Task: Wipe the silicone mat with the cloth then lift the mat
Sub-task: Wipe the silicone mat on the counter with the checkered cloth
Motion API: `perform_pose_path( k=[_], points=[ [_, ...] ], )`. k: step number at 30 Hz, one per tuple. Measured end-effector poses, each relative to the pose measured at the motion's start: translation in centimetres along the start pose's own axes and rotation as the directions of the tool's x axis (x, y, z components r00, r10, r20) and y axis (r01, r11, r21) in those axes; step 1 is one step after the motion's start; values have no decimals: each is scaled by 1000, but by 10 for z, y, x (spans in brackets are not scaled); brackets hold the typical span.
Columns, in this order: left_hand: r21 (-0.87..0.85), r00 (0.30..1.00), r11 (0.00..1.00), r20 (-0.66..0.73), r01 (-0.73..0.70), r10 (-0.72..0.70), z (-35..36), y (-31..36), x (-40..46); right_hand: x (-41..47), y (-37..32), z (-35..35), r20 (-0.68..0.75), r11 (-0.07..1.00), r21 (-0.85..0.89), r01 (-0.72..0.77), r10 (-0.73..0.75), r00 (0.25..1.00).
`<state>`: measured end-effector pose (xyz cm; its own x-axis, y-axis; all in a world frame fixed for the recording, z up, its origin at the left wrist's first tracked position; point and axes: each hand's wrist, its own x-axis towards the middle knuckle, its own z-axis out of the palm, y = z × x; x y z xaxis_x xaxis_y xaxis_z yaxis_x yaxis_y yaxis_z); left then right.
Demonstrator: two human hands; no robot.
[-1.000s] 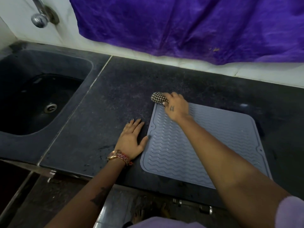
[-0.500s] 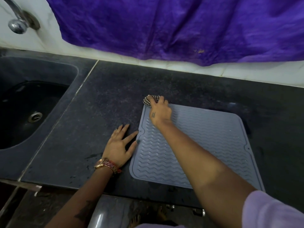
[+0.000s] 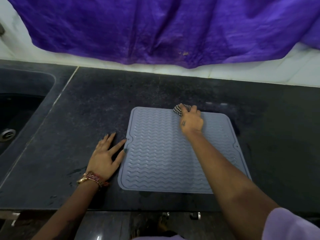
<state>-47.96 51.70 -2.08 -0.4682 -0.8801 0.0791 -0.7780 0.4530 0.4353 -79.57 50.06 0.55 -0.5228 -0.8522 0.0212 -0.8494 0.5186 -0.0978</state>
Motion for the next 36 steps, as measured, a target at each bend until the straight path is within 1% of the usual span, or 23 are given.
perform_pose_path(
  k=[6, 12, 16, 18, 19, 20, 22, 24, 26, 28, 30, 32, 36],
  points=[
    [11, 1000, 1000, 14, 10, -10, 1, -1, 1, 2, 75, -14, 4, 986, -49, -159, 160, 987],
    [8, 1000, 1000, 19, 14, -14, 0, -1, 1, -2, 126, -23, 1, 954, -27, -300, 300, 954],
    [11, 1000, 1000, 18, 5, -5, 0, 0, 1, -4, 134, -28, 26, 929, 22, -368, 368, 930],
    [9, 1000, 1000, 12, 11, -12, -1, 2, 1, -5, 126, -34, 29, 897, 103, -431, 430, 902],
    [6, 1000, 1000, 8, 14, -14, -1, 3, 1, -7, 118, -37, 3, 878, 157, -452, 457, 889],
    [4, 1000, 1000, 6, 15, -15, -1, 3, 1, -13, 106, -38, -42, 872, 210, -442, 460, 887],
    [5, 1000, 1000, 7, 15, -15, -1, 3, 1, -33, 68, -35, -120, 909, 255, -331, 369, 922],
    [10, 1000, 1000, 7, 13, -13, -1, 2, 2, -60, 16, -25, -98, 952, 252, -175, 205, 974],
    [16, 1000, 1000, 9, 12, -12, 0, 1, 2, -84, -43, -15, -47, 955, 297, 2, 12, 999],
    [28, 1000, 1000, 18, 10, -11, 0, 0, 2, -101, -94, -6, -25, 928, 328, 175, -177, 984],
    [33, 1000, 999, 19, 3, -4, 1, -1, 2, -109, -126, 1, 1, 914, 268, 305, -316, 949],
    [32, 1000, 999, 21, -1, 0, 1, -2, 2, -107, -137, 4, 31, 913, 204, 353, -367, 930],
    [31, 1000, 999, 7, -9, 9, 2, -3, 2, -102, -127, 6, 9, 917, 159, 365, -371, 929]
  ],
)
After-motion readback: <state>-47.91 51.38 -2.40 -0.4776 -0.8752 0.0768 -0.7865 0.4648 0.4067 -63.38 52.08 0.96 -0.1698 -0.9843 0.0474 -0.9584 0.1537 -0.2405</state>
